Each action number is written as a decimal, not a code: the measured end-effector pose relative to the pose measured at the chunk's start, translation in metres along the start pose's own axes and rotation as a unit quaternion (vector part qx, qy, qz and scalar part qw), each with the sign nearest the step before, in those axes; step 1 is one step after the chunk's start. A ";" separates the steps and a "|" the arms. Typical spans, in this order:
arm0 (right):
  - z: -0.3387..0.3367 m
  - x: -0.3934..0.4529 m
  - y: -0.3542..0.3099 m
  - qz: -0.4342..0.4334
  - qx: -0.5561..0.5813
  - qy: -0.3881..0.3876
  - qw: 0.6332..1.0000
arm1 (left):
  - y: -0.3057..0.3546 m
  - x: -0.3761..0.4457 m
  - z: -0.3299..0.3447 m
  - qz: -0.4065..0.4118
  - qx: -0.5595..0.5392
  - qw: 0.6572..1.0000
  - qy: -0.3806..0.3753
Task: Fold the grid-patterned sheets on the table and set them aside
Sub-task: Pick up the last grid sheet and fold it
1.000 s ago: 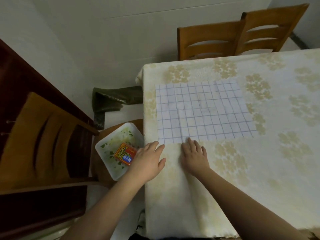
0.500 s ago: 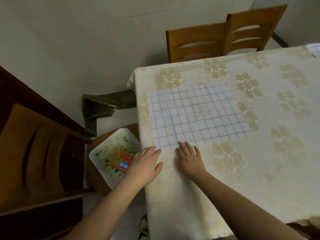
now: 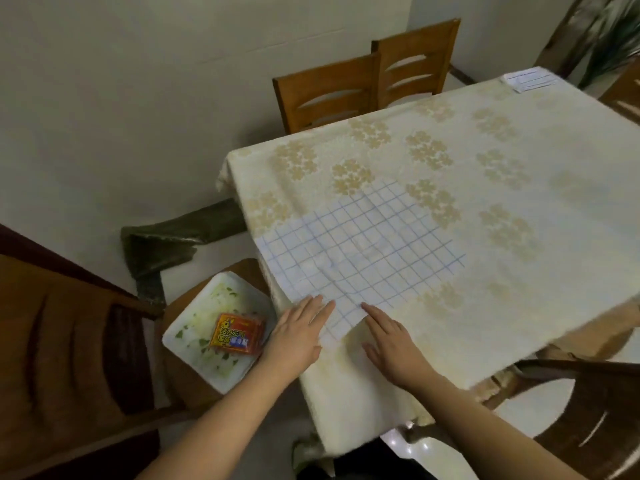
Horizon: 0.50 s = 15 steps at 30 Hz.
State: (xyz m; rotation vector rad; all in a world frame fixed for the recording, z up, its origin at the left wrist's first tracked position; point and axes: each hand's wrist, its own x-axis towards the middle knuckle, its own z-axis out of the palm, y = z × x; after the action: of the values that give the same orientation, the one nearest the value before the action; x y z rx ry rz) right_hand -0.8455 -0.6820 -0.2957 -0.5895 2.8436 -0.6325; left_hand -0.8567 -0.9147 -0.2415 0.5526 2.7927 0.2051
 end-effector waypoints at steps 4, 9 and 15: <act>0.000 -0.029 -0.003 0.017 0.051 0.060 0.997 | -0.008 -0.001 0.010 0.019 0.034 0.997 0.063; -0.008 -0.056 -0.014 0.066 0.072 0.109 0.989 | -0.019 0.002 0.013 0.050 0.056 0.992 0.101; -0.017 -0.073 -0.032 0.131 0.130 0.145 0.972 | -0.023 0.007 0.017 0.065 0.000 0.995 0.079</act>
State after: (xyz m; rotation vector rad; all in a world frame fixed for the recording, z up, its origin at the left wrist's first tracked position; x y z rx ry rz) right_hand -0.7728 -0.6722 -0.2606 -0.0793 2.9487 -1.0933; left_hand -0.8658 -0.9313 -0.2638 0.7505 2.9101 0.2888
